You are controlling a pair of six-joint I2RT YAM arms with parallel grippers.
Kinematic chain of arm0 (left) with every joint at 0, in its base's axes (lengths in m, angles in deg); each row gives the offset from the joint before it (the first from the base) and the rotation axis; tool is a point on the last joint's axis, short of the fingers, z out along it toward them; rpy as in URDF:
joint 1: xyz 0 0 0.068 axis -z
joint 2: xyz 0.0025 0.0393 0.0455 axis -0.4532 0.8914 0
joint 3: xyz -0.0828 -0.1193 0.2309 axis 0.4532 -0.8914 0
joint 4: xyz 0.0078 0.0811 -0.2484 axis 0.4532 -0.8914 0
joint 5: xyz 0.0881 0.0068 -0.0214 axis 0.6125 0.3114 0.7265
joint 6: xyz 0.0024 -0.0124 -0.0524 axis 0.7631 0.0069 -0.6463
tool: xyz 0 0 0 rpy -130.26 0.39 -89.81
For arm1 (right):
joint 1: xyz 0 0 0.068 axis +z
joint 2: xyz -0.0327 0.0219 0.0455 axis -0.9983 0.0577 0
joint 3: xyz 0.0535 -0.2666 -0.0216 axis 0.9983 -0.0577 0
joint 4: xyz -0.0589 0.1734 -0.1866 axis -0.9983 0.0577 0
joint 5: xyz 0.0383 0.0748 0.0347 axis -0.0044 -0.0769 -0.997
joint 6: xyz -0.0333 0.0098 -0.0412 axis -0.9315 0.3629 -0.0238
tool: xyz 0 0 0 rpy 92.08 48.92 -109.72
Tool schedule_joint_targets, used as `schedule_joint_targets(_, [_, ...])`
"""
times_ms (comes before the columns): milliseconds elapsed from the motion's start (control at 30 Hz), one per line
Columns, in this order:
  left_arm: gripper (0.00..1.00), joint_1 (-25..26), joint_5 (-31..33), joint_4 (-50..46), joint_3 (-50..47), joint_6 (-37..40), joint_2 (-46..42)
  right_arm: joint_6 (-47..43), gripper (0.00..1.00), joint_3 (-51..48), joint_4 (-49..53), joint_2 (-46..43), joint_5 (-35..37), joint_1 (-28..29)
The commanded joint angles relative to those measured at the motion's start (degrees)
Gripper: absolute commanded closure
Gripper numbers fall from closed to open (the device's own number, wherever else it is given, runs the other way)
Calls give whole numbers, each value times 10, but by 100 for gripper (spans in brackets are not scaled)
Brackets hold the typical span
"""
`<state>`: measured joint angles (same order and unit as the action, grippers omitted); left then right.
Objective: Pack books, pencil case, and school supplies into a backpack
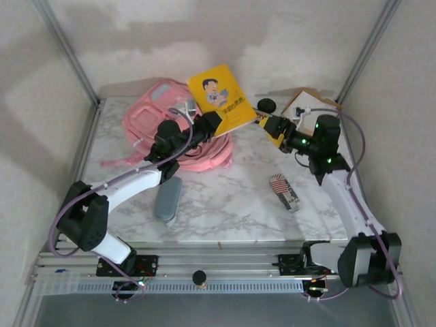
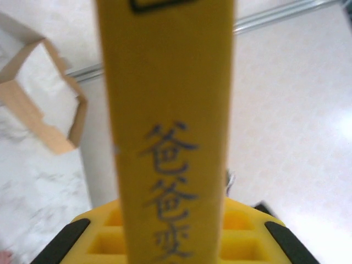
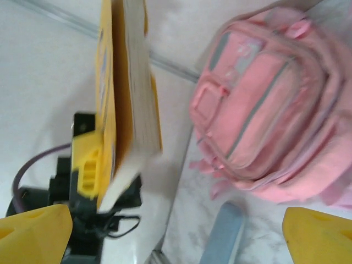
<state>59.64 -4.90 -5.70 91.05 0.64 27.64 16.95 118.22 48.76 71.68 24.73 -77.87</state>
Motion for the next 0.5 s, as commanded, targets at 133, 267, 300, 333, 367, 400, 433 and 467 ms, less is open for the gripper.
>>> schedule_joint_targets(133, [100,55,87,87,28,-43,18,269,1,-106,-408,9,128,101])
schedule_joint_targets(267, [100,75,102,75,28,-38,16,291,6,-104,-434,40,187,125])
schedule_joint_targets(300, [100,79,104,68,28,-38,15,299,9,-106,-446,44,203,125])
schedule_joint_targets(333, [100,82,105,66,26,-37,14,299,11,-101,-449,50,213,125])
schedule_joint_targets(367, [100,86,107,64,25,-33,13,297,13,-91,-445,58,215,125])
schedule_joint_targets(400, [100,90,111,54,25,-25,11,296,19,-79,-445,68,215,127])
schedule_joint_targets(433, [100,94,115,37,29,-17,10,295,26,-70,-453,75,215,130])
schedule_joint_targets(467, [100,96,118,23,31,-7,10,294,32,-65,-452,79,220,132])
